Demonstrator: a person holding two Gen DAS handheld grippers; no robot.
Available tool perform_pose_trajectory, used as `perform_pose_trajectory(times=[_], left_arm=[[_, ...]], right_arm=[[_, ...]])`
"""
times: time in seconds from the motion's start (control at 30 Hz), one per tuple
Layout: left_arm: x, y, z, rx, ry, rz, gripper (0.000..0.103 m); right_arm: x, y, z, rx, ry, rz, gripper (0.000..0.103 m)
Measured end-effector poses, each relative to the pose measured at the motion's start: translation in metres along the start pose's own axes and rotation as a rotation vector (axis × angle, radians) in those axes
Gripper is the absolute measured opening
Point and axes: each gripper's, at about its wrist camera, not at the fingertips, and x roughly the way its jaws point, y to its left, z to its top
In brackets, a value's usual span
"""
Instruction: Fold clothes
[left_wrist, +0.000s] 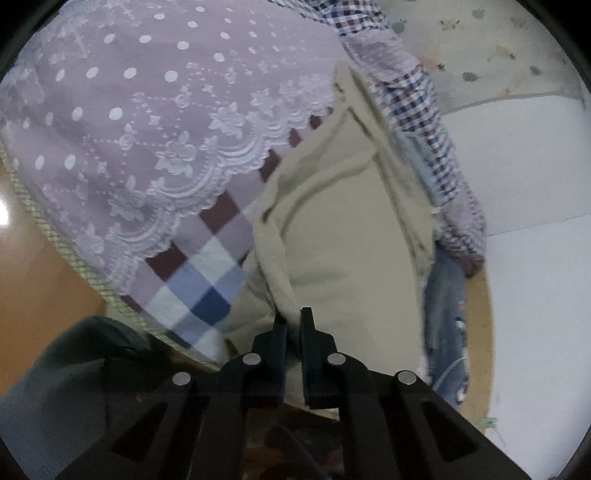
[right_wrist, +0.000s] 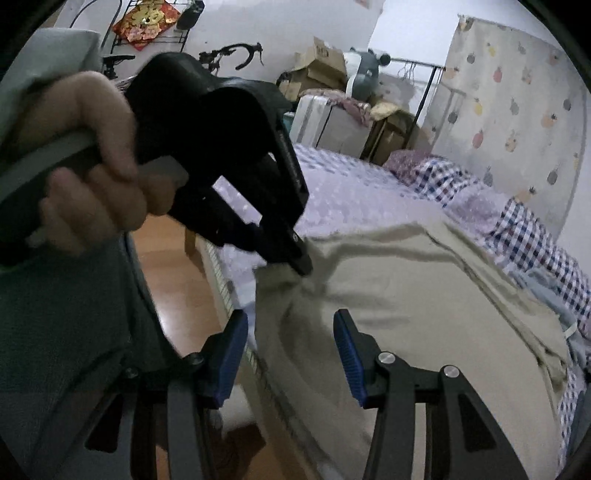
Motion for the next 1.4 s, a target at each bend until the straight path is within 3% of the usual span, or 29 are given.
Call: perform_pose_trajectory(times=[0.27, 0.33, 0.47, 0.5, 0.53, 0.57, 0.6, 0.63, 0.67, 0.93, 1.03, 1.2, 1.4], left_arm=[[-0.01, 0.009, 0.006, -0.093, -0.031, -0.176, 0.003], [-0.011, 0.013, 0.007, -0.118, -0.033, -0.212, 0.003], [-0.021, 0.021, 0.005, -0.138, -0.073, -0.18, 0.004], [-0.023, 0.023, 0.004, -0.147, -0.086, -0.165, 0.007], [-0.025, 0.024, 0.002, -0.165, -0.101, -0.148, 0.019], [-0.026, 0.025, 0.001, -0.177, -0.114, -0.138, 0.032], [-0.026, 0.023, -0.001, -0.185, -0.132, -0.131, 0.06], [-0.026, 0.022, -0.002, -0.193, -0.15, -0.124, 0.079], [-0.026, 0.022, -0.004, -0.2, -0.165, -0.119, 0.083], [-0.006, 0.016, -0.029, -0.233, -0.114, -0.14, 0.084], [0.004, 0.018, -0.039, -0.289, -0.12, -0.16, 0.084], [0.007, 0.027, -0.055, -0.383, -0.192, -0.275, 0.084], [0.036, 0.031, -0.067, -0.503, -0.166, -0.454, 0.084]], right_arm=[[0.034, 0.026, -0.005, -0.138, -0.03, -0.116, 0.052], [0.044, 0.034, -0.006, -0.184, -0.028, -0.186, 0.052], [0.064, 0.031, -0.007, -0.21, -0.001, -0.254, 0.045], [0.065, 0.026, -0.005, -0.189, 0.008, -0.235, 0.026], [0.065, 0.02, -0.004, -0.161, 0.016, -0.209, 0.0], [0.064, 0.013, -0.002, -0.123, 0.022, -0.178, 0.003], [0.063, 0.006, 0.001, -0.086, 0.028, -0.146, 0.002], [0.061, 0.0, 0.003, -0.05, 0.031, -0.114, 0.002], [0.059, -0.007, 0.006, -0.016, 0.029, -0.082, 0.002], [0.048, -0.046, 0.021, 0.261, 0.048, 0.168, 0.002], [0.047, -0.058, 0.024, 0.333, 0.048, 0.232, 0.002], [0.046, -0.068, 0.024, 0.436, 0.056, 0.289, 0.002], [0.039, -0.071, 0.023, 0.482, 0.06, 0.323, 0.002]])
